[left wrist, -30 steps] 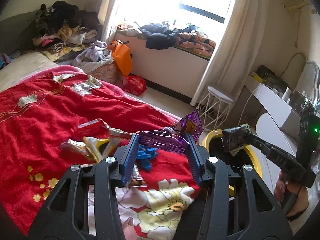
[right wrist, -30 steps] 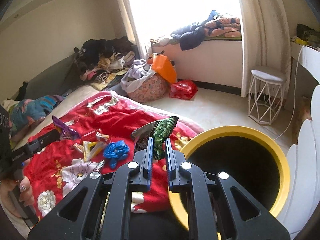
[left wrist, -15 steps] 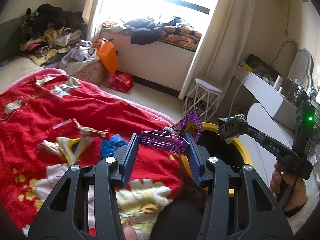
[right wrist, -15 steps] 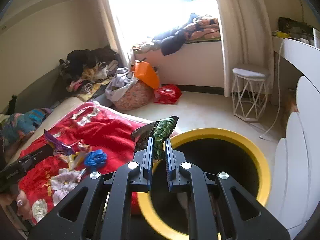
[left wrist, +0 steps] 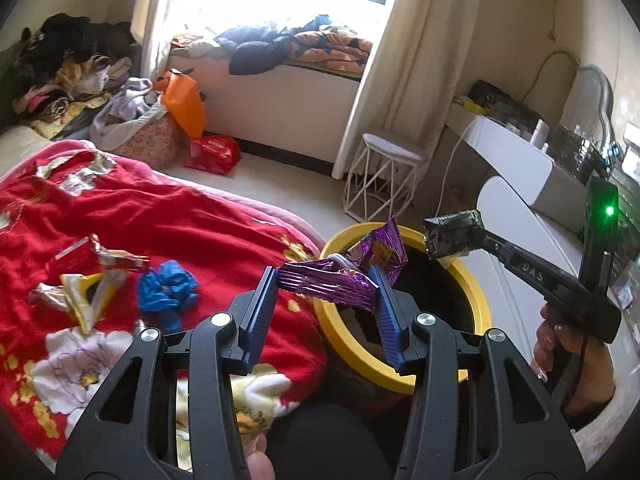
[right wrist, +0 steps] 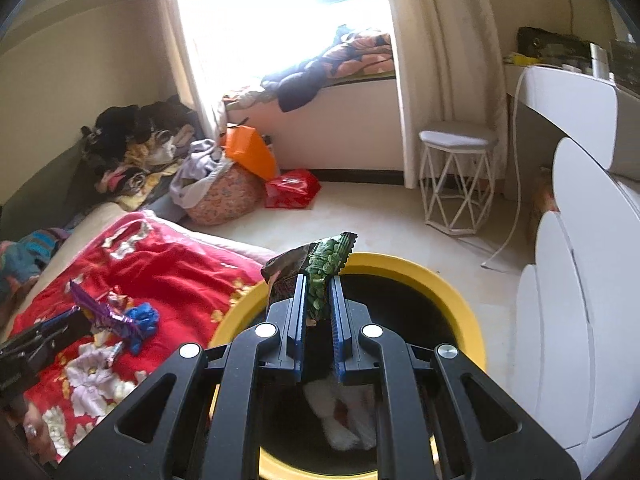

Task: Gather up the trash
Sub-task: 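Carry the purple wrapper and green packet over the yellow-rimmed bin with both tools, then open both tools to drop the wrappers into the bin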

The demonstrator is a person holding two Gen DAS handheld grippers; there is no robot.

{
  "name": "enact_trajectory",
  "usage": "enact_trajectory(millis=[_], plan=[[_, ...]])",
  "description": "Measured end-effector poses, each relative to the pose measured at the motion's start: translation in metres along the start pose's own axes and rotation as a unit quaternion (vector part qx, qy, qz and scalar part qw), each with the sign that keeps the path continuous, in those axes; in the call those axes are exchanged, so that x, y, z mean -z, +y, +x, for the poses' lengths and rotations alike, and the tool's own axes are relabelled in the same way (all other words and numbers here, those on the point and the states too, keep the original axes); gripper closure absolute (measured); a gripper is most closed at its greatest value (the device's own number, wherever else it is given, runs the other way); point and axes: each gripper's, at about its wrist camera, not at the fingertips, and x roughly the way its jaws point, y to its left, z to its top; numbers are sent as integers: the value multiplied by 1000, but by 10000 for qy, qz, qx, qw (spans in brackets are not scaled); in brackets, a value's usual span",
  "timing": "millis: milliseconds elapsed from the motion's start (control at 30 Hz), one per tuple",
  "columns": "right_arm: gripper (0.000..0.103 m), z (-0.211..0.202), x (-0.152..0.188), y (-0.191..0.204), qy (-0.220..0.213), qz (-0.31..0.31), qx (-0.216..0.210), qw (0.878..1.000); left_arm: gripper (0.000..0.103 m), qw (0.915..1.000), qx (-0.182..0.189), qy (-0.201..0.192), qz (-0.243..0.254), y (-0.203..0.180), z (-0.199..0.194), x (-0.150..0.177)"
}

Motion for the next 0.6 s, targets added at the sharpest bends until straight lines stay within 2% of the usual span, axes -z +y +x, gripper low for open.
enact_trajectory(millis=[600], plan=[[92,24,16,-44,377,440,327,9978,64,9967,112,574,570,-38,58,17]])
